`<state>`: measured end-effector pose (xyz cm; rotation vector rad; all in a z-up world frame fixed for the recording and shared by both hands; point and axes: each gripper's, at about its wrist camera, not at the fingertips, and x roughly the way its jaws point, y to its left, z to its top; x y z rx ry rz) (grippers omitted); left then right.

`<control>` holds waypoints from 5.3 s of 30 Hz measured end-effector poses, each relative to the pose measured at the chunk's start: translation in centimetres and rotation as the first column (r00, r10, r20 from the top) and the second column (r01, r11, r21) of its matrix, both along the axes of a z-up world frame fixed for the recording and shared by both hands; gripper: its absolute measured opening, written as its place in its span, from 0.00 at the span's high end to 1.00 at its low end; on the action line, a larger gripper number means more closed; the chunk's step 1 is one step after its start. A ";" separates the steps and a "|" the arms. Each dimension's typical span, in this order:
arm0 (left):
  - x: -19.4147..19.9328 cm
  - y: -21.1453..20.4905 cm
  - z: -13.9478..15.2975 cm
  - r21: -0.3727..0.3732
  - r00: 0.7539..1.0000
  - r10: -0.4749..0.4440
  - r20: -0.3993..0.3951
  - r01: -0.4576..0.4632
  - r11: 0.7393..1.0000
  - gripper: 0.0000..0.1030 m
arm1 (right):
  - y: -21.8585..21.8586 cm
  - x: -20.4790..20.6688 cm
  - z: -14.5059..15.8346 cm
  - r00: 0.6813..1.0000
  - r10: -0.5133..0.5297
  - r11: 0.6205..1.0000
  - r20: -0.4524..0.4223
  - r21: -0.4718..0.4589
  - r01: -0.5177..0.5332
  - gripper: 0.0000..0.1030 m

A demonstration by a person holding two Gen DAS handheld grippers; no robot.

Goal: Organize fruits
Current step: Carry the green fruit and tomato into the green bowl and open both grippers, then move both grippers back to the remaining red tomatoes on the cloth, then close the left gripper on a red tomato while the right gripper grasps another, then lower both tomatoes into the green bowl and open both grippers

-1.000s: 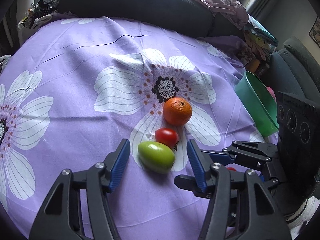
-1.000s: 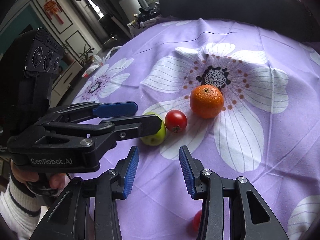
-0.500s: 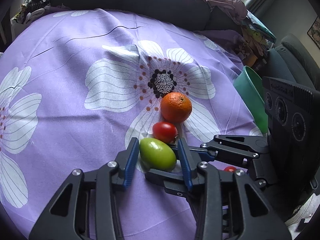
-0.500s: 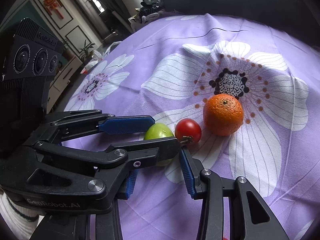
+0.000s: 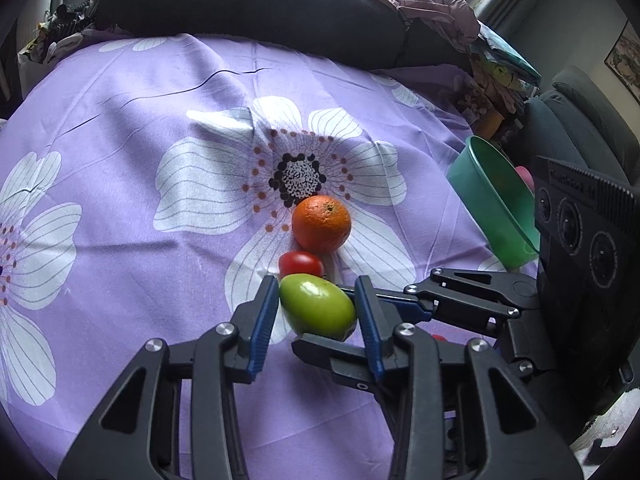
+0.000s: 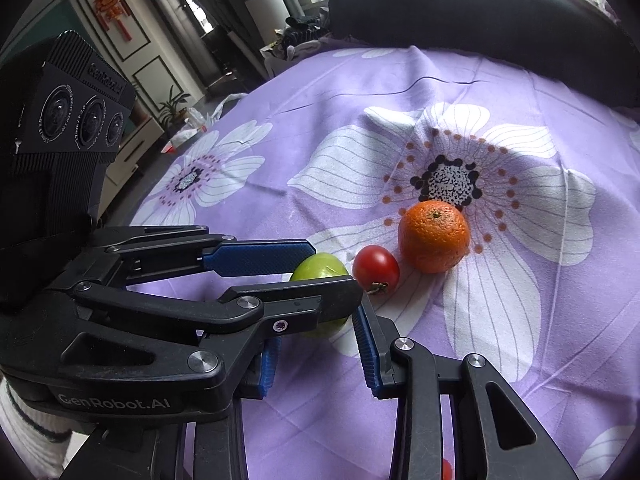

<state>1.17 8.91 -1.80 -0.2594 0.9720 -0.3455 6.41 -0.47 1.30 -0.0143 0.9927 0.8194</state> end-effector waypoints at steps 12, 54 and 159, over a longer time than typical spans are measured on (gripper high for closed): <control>0.8 -5.2 4.2 0.036 0.993 -0.078 0.091 0.075 0.997 0.63 | -5.2 -0.5 3.7 0.991 -0.098 0.994 0.092 0.055 0.093 0.64; 6.5 -17.9 6.1 0.012 0.969 -0.215 0.125 0.215 0.977 0.26 | -22.9 0.5 4.3 0.864 -0.492 0.870 0.110 0.021 0.492 0.64; 5.4 -23.0 4.6 0.161 0.923 -0.357 0.147 0.334 0.929 0.72 | -25.0 -0.4 4.4 0.834 -0.529 0.846 0.156 0.024 0.532 0.72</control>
